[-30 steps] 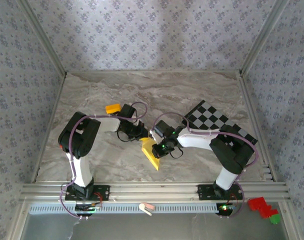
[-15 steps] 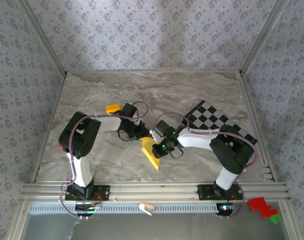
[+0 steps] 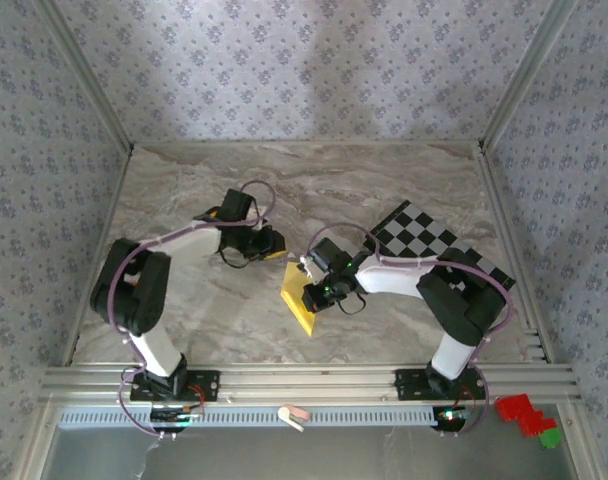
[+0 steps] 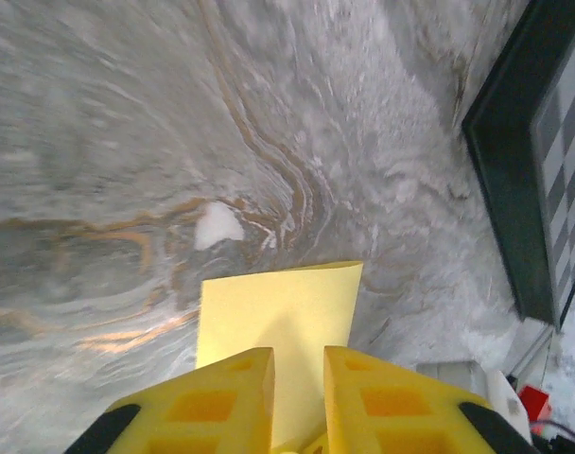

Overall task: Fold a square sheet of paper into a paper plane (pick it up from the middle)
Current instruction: Third fold the triangle at the center of the table.

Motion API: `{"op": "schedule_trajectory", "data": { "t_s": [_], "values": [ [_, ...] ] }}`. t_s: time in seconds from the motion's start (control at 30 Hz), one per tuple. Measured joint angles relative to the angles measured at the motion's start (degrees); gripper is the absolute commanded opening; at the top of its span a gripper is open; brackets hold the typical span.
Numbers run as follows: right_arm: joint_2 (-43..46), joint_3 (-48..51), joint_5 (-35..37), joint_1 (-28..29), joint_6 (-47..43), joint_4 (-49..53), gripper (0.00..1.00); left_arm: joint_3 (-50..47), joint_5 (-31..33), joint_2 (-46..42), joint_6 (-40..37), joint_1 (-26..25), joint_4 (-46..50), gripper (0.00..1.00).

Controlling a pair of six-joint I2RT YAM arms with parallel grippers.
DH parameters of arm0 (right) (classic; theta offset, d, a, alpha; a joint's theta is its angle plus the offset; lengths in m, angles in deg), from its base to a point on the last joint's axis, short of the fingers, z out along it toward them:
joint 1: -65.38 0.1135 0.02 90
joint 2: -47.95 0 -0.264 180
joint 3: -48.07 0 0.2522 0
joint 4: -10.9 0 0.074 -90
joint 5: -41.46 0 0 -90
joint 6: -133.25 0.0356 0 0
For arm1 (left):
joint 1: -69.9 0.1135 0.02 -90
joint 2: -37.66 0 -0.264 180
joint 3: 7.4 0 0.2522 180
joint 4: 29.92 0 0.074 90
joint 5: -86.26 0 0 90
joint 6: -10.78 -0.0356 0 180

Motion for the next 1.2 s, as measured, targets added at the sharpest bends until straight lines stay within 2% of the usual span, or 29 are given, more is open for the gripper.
{"op": "schedule_trajectory", "data": {
  "t_s": [0.17, 0.33, 0.47, 0.73, 1.2],
  "values": [
    [-2.1, -2.0, -0.7, -1.3, 0.4, -0.9, 0.02, -9.0, 0.8, -9.7, 2.7, -0.5, -0.7, 0.09],
    [-3.9, -3.7, -1.3, -1.7, 0.6, -1.8, 0.02, -15.3, 1.2, -13.9, 5.9, -4.6, -2.3, 0.05],
    [-4.1, -3.8, -1.7, -1.9, 0.6, -2.1, 0.02, -17.6, 0.9, -13.8, 8.6, -7.6, -5.5, 0.05],
    [-4.1, -3.8, -1.7, -1.9, 0.6, -2.2, 0.02, -17.7, 0.8, -10.6, 11.0, -9.8, -10.5, 0.05],
    [-4.1, -3.8, -1.7, -1.9, 0.6, -2.2, 0.01, -17.0, 0.0, -3.1, 11.5, -11.3, -13.5, 0.05]
  ]
}}
